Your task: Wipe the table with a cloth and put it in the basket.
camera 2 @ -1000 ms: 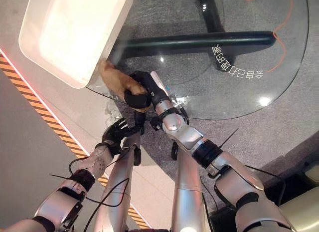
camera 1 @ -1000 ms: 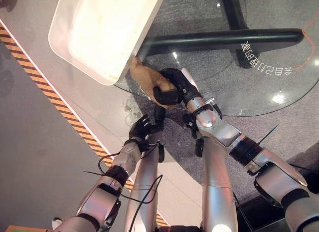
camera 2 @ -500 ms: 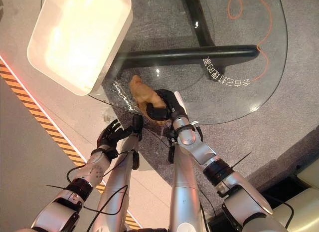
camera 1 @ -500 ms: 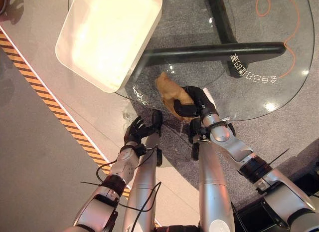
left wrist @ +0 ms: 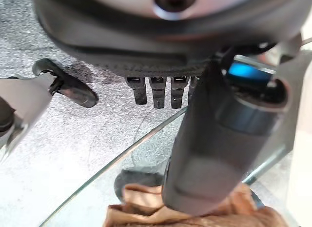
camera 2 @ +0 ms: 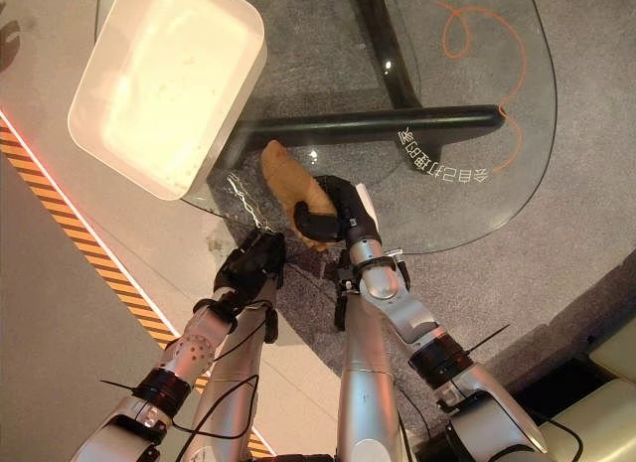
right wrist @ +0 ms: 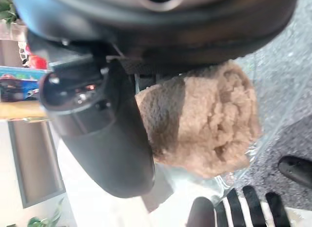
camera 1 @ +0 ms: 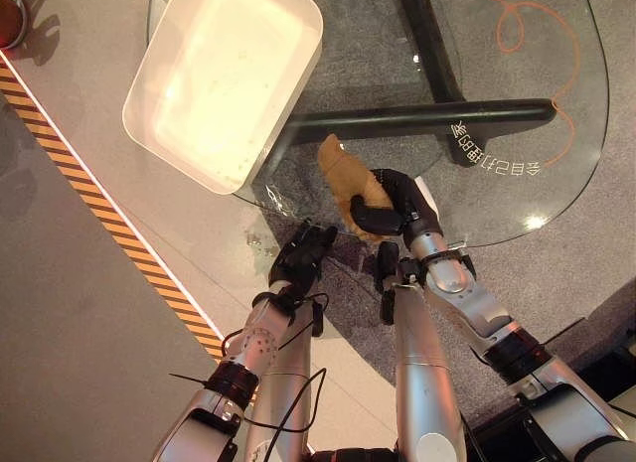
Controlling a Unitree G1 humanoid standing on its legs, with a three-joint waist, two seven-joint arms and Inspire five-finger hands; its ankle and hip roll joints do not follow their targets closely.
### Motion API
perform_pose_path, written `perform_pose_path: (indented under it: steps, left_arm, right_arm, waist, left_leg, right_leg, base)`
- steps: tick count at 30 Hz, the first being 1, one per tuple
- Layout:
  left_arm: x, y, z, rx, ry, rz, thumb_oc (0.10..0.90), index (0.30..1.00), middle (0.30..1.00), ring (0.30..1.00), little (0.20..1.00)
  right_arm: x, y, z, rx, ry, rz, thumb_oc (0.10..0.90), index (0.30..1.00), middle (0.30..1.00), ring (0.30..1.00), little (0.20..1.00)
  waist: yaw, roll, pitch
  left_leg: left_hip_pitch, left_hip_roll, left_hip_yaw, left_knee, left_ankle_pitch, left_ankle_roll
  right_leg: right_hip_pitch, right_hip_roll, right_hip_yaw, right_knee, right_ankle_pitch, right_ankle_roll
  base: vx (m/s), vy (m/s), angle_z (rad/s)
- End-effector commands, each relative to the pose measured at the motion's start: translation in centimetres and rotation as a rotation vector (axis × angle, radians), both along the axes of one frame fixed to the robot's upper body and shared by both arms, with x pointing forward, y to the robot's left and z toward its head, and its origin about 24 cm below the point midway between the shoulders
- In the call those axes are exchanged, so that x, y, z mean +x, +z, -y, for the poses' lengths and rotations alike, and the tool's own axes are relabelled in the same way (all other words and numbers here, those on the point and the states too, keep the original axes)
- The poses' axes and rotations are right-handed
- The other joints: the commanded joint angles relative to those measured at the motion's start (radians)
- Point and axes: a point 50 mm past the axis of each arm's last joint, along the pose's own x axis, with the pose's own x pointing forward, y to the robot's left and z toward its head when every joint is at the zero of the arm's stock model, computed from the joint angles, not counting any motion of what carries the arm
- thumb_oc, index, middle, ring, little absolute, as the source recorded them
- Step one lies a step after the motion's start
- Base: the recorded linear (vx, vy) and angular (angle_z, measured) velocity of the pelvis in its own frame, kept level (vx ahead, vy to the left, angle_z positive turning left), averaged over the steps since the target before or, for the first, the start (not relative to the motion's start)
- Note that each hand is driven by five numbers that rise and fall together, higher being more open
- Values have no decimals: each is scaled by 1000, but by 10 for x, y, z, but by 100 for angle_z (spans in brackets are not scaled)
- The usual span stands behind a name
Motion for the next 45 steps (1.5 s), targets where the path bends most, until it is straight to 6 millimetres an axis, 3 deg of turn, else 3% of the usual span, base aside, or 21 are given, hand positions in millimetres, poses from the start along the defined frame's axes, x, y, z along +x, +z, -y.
perform_pose_path:
  steps: [1, 7, 12, 23, 27, 30, 34, 36, 37, 39, 40, 42, 45]
  left_arm:
    - [-2, 59, 25, -180, -117, 306, 800, 900, 900, 900, 900]
    - [-5, 107, 40, -275, -200, 475, 800, 900, 900, 900, 900]
    - [-9, 127, 44, -378, -226, 529, 800, 900, 900, 900, 900]
    - [-19, 147, 36, -551, -213, 619, 800, 900, 900, 900, 900]
    - [-25, 154, 39, -616, -297, 688, 800, 900, 900, 900, 900]
    - [-30, 158, 45, -588, -351, 716, 800, 900, 900, 900, 900]
    - [-30, 152, 49, -512, -343, 630, 800, 900, 900, 900, 900]
    - [-30, 104, 31, -429, -319, 540, 800, 900, 900, 900, 900]
    - [-30, 93, 24, -412, -305, 517, 800, 900, 900, 900, 900]
    - [-34, 43, -12, -357, -250, 434, 800, 900, 900, 900, 900]
    - [-51, -6, -49, -299, -177, 359, 800, 900, 900, 900, 900]
    - [-68, -36, -78, -230, -62, 267, 800, 900, 900, 900, 900]
    - [-79, -56, -100, -187, 74, 158, 800, 900, 900, 900, 900]
  right_arm:
    - [-25, 80, -27, 170, 197, 379, 100, 300, 300, 300, 200]
    - [-37, 95, -40, 108, 324, 441, 100, 300, 300, 300, 200]
    - [-46, 99, -52, 74, 420, 473, 100, 300, 300, 300, 200]
    - [-51, 96, -44, 90, 413, 487, 100, 300, 300, 300, 200]
    - [-51, 94, -44, 76, 401, 482, 100, 300, 300, 300, 200]
    - [-50, 93, -43, 77, 395, 481, 100, 300, 300, 300, 200]
    - [-50, 90, -42, 71, 395, 488, 100, 300, 300, 300, 200]
    - [-54, 86, -28, 67, 380, 506, 100, 300, 300, 300, 200]
    - [-53, 84, -24, 64, 376, 506, 100, 300, 300, 300, 200]
    - [-53, 79, -6, 43, 366, 500, 100, 300, 300, 300, 200]
    - [-52, 74, 10, 16, 356, 491, 100, 300, 300, 300, 200]
    - [-53, 74, 20, -7, 350, 482, 100, 300, 300, 300, 200]
    - [-55, 77, 25, -25, 343, 478, 100, 300, 300, 300, 200]
  waist:
    - [3, -2, -24]
    - [-4, -16, -24]
    - [-3, -27, -24]
    - [-10, -30, -24]
    - [-14, -30, -24]
    - [-14, -28, -24]
    - [-13, -18, -24]
    - [-7, 1, -24]
    - [-7, 6, -24]
    - [-6, 29, -24]
    - [-7, 52, -24]
    - [-10, 71, -24]
    - [-14, 80, -24]
  left_leg:
    - [43, -16, 45, 89, -136, 33]
    - [49, -2, 65, 76, -129, 38]
    - [62, 2, 74, 65, -128, 38]
    - [56, 10, 85, 62, -127, 40]
    - [57, 12, 90, 57, -126, 39]
    - [59, 11, 91, 54, -125, 39]
    - [63, 5, 89, 48, -121, 40]
    - [63, -4, 72, 36, -108, 30]
    - [63, -4, 71, 38, -107, 28]
    - [71, -4, 74, 39, -103, 21]
    - [82, -5, 74, 39, -106, 16]
    - [94, -9, 72, 33, -103, 14]
    - [102, -12, 68, 29, -101, 11]
  right_leg:
    - [33, 38, 110, -167, 125, 58]
    - [40, 33, 104, -171, 130, 55]
    - [57, 33, 95, -182, 130, 50]
    - [48, 30, 90, -177, 130, 48]
    - [50, 28, 90, -187, 133, 48]
    - [53, 28, 89, -193, 135, 47]
    - [57, 31, 88, -195, 135, 46]
    - [62, 27, 80, -208, 135, 44]
    - [63, 26, 78, -207, 135, 45]
    - [67, 25, 78, -202, 132, 45]
    - [76, 27, 80, -201, 121, 45]
    - [88, 34, 84, -207, 111, 41]
    - [95, 44, 91, -211, 101, 36]
  base:
    - [0, 0, 0]
    - [0, 2, 1]
    - [0, 0, 0]
    - [-3, 2, -2]
    - [-8, 1, -2]
    - [0, 0, 0]
    - [-11, 8, -1]
    - [-46, 18, -1]
    - [-13, 44, 0]
    - [3, 99, 2]
    - [16, 163, 3]
    - [17, 141, -3]
    - [7, 66, -4]
